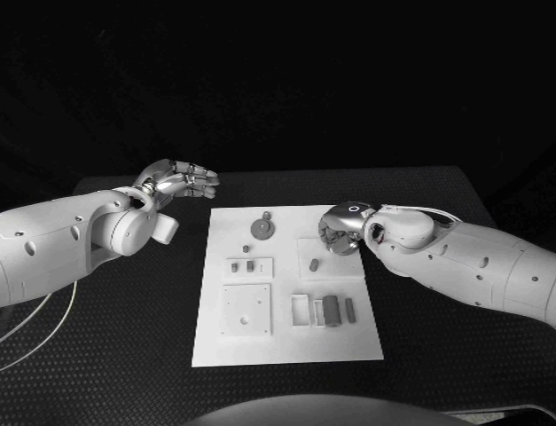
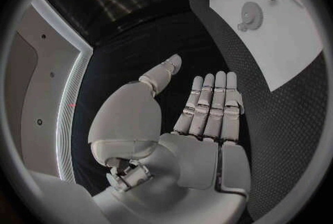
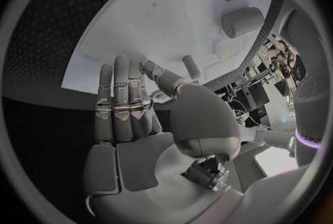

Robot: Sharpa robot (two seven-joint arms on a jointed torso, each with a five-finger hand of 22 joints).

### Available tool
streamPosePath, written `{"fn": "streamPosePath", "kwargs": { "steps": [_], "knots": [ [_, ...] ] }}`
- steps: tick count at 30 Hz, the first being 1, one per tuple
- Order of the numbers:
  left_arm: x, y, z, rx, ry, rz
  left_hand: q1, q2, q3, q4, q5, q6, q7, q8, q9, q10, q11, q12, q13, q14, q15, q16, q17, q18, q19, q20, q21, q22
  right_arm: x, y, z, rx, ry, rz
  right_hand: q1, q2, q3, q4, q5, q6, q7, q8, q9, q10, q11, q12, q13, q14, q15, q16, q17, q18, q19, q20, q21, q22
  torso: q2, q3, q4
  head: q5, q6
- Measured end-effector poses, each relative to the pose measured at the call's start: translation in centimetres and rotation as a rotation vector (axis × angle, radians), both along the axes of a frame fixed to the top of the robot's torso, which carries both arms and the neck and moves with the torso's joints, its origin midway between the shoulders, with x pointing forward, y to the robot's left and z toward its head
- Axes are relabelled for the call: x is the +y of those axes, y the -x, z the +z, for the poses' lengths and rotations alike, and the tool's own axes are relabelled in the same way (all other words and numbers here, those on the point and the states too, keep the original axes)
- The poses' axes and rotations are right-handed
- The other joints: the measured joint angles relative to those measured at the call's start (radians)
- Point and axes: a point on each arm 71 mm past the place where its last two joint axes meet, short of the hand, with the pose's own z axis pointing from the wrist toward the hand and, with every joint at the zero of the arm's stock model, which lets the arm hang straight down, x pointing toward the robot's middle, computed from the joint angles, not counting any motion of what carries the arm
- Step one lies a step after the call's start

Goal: Assemble the parts on the task board

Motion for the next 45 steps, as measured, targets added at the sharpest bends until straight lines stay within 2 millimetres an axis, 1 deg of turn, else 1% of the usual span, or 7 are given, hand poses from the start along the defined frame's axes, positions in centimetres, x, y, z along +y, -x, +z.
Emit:
{"fn": "streamPosePath", "kwargs": {
  "steps": [6,13,17,21,30,34,45],
  "knots": [
    [0.0,0.0,0.0,0.000,-0.001,0.000,0.000,0.000,0.000,0.000,0.000,-0.004,0.003,0.000,-0.001,-0.001,0.001,0.000,-0.001,0.000,0.000,-0.004,0.001,0.000,0.000,0.000,0.000,-0.002,0.1,0.1,-0.1,-0.015,-0.002,0.002,0.016,-0.016,0.010,0.002,0.000,0.002,-0.002,0.002,-0.001,0.002,0.002,0.001,0.000,0.000,0.000,0.000,0.009,0.000,0.002,-0.002,0.000,0.004,0.000,0.0000,-0.0007,-0.001,-0.002],
    [0.0,0.0,0.0,0.000,-0.002,-0.001,0.000,0.000,0.000,0.000,0.000,-0.007,0.000,0.000,-0.002,-0.001,0.001,0.000,-0.003,0.000,0.000,-0.004,0.002,0.000,0.000,0.000,0.000,-0.003,0.0,0.4,-0.2,-0.037,-0.015,0.002,0.026,-0.007,0.016,0.003,0.000,0.017,-0.008,0.009,0.001,0.022,-0.004,-0.008,0.003,0.012,-0.005,0.012,0.022,0.000,0.018,-0.008,0.006,0.010,0.000,0.0000,-0.0007,-0.002,-0.002],
    [0.0,0.0,0.0,0.000,-0.003,0.000,0.000,0.000,0.000,0.000,0.000,-0.007,0.000,0.000,-0.002,-0.001,0.001,0.000,-0.004,0.000,0.000,-0.004,0.002,0.000,-0.002,0.002,0.000,-0.003,-0.1,0.5,-0.3,-0.048,-0.025,0.000,0.031,-0.011,0.018,0.001,0.000,0.024,-0.016,0.020,0.013,0.032,-0.011,-0.009,0.012,0.019,-0.010,0.017,0.031,0.000,0.026,-0.011,0.006,0.013,0.000,0.0003,-0.0007,-0.002,-0.002],
    [0.0,0.0,0.0,0.000,-0.004,0.001,0.000,0.000,0.000,0.000,0.000,-0.007,0.000,0.000,-0.002,-0.001,0.001,0.000,-0.004,0.004,0.004,-0.004,0.002,0.000,-0.004,0.004,0.000,-0.004,-0.2,0.7,-0.4,-0.061,-0.037,-0.003,0.032,-0.010,0.019,0.000,0.000,0.027,-0.013,0.025,0.026,0.039,-0.015,-0.006,0.020,0.026,-0.014,0.023,0.041,0.000,0.036,-0.018,0.011,0.016,0.000,0.0006,-0.0007,-0.002,-0.001],
    [0.1,0.0,0.0,0.000,-0.005,0.002,0.000,0.000,0.000,0.000,0.000,-0.007,0.000,0.000,-0.002,-0.001,0.001,0.000,-0.004,0.004,0.004,-0.004,0.002,0.000,-0.004,0.004,0.000,-0.004,-0.4,1.0,-0.6,-0.082,-0.055,-0.013,0.036,-0.014,0.022,0.003,0.000,0.033,-0.019,0.029,0.026,0.048,-0.016,-0.004,0.027,0.032,-0.018,0.027,0.051,0.000,0.046,-0.021,0.012,0.020,0.000,0.0003,-0.0003,-0.002,0.000],
    [0.1,0.0,0.0,0.000,-0.005,0.002,0.000,0.000,0.000,0.000,0.000,-0.007,0.000,0.000,-0.002,-0.001,0.001,0.000,-0.004,0.004,0.004,-0.004,0.003,0.016,-0.001,0.006,0.000,-0.005,-0.5,1.1,-0.6,-0.086,-0.059,-0.015,0.036,-0.014,0.022,0.003,0.000,0.032,-0.020,0.030,0.026,0.050,-0.018,-0.004,0.030,0.032,-0.018,0.031,0.053,0.000,0.046,-0.021,0.011,0.021,0.000,0.0000,0.0000,-0.001,0.001],
    [0.2,0.0,0.0,0.000,-0.007,0.003,0.000,0.000,0.000,0.000,0.000,-0.007,0.000,0.000,-0.003,-0.001,0.001,0.000,-0.006,0.004,0.004,-0.004,0.004,0.016,0.000,0.007,0.000,-0.006,-0.6,1.3,-0.2,-0.092,-0.074,-0.019,0.036,-0.014,0.025,0.000,0.000,0.031,-0.021,0.034,0.026,0.051,-0.020,-0.004,0.033,0.034,-0.016,0.031,0.056,0.000,0.053,-0.021,0.012,0.023,0.000,0.0000,-0.0001,-0.001,0.002]
  ]
}}
